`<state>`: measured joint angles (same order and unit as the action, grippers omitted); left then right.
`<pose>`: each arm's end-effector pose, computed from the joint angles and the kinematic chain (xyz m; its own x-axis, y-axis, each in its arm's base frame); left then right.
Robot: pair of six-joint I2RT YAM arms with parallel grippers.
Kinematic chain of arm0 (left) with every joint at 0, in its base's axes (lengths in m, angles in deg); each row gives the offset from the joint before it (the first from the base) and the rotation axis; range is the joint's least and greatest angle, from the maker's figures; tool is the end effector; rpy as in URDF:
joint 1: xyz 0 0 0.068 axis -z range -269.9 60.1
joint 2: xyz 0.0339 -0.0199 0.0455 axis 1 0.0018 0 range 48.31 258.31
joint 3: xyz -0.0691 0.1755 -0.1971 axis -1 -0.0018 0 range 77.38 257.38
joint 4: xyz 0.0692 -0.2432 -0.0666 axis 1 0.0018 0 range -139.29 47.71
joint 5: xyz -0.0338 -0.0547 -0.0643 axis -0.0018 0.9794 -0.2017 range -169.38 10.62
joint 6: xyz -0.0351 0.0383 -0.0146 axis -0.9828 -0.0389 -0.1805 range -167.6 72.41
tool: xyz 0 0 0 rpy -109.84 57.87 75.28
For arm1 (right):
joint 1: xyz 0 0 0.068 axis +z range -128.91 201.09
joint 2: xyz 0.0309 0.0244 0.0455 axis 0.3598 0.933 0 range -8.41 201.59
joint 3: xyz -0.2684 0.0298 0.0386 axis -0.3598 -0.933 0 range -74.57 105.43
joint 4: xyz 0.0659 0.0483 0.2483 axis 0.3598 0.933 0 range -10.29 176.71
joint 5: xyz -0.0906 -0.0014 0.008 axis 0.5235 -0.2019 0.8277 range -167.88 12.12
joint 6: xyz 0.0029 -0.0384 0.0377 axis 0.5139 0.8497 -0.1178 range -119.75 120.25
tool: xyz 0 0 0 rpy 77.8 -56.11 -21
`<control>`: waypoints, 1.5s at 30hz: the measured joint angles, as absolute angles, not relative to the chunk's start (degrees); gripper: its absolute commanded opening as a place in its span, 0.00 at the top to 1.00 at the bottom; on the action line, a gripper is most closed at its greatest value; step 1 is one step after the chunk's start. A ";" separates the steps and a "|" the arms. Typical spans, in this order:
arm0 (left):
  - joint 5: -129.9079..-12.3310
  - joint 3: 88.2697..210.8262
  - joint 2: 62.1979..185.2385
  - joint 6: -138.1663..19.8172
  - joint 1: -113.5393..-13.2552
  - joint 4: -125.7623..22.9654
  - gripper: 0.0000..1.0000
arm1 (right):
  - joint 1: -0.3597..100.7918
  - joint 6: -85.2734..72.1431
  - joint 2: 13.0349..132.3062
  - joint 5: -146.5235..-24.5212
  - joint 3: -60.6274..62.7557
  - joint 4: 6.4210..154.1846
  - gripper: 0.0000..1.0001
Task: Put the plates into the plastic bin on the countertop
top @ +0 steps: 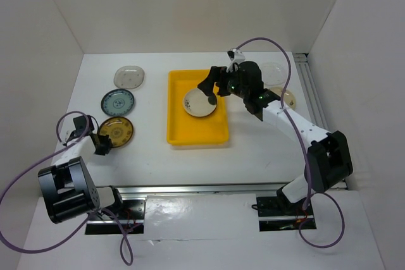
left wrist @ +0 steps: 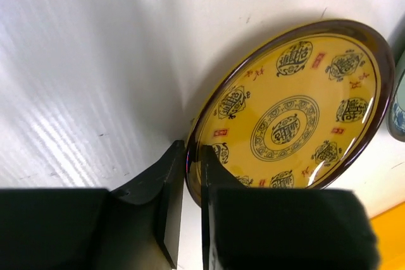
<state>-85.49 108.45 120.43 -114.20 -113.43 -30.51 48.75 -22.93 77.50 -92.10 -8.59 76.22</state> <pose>0.1985 0.0905 0.1545 0.0947 -0.9542 -0.2840 -0.9047 0.0366 -0.4246 0.3113 0.1730 0.3191 -0.4897 0.1741 -0.8543 -0.5069 0.7404 0.4414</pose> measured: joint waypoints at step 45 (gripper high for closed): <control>-70.26 155.40 150.39 -93.79 -73.36 -40.15 1.00 | 30.59 -25.88 48.06 -88.60 -24.35 84.18 0.00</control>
